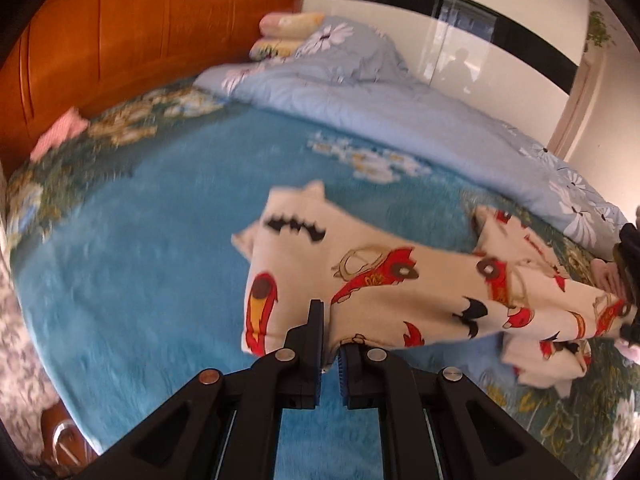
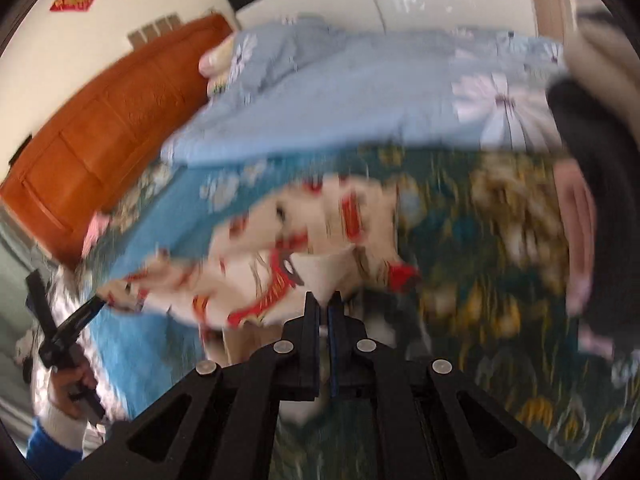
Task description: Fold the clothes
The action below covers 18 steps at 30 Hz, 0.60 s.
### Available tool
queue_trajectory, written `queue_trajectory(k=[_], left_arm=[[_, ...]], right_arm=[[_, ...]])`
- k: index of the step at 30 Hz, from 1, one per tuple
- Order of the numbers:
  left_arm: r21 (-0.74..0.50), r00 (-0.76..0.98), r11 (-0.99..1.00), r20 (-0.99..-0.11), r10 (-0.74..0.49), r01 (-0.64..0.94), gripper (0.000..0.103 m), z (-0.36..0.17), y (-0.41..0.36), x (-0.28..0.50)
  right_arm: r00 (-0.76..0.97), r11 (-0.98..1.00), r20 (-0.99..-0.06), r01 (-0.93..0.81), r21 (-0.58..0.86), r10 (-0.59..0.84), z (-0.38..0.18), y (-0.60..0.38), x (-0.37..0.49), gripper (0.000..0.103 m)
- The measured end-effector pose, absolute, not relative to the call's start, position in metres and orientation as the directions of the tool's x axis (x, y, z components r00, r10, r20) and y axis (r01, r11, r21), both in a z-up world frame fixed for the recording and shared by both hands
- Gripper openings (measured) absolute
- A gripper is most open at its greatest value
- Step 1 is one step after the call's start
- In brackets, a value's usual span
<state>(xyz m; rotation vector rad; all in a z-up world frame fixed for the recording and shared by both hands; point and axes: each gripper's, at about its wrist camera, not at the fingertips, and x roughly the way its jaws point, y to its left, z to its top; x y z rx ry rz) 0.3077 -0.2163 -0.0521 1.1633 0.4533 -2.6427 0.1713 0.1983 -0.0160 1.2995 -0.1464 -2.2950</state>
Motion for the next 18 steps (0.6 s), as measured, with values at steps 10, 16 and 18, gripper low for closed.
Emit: queue_trajectory(k=[10,16,18], left_arm=[[-0.235,-0.606,-0.918,-0.796,-0.007,0.319,0.049,-0.057,-0.232,0.333],[-0.350,-0.663,-0.867,-0.748,0.031,0.355,0.053,-0.035,-0.265,0.329],[-0.379,-0.671,-0.843,-0.741,0.028,0.383,0.057,-0.029,-0.279,0.317]], right_arm=[[-0.266,-0.894,-0.864,0.270,0.358,-0.427,-0.082,0.228,0.210,0.003],[-0.279,-0.887,-0.850,0.260,0.381,-0.446,-0.082,0.233,0.213,0.003],[-0.299,-0.888,-0.842,0.261,0.379,-0.448,-0.078,0.231,0.213,0.003]])
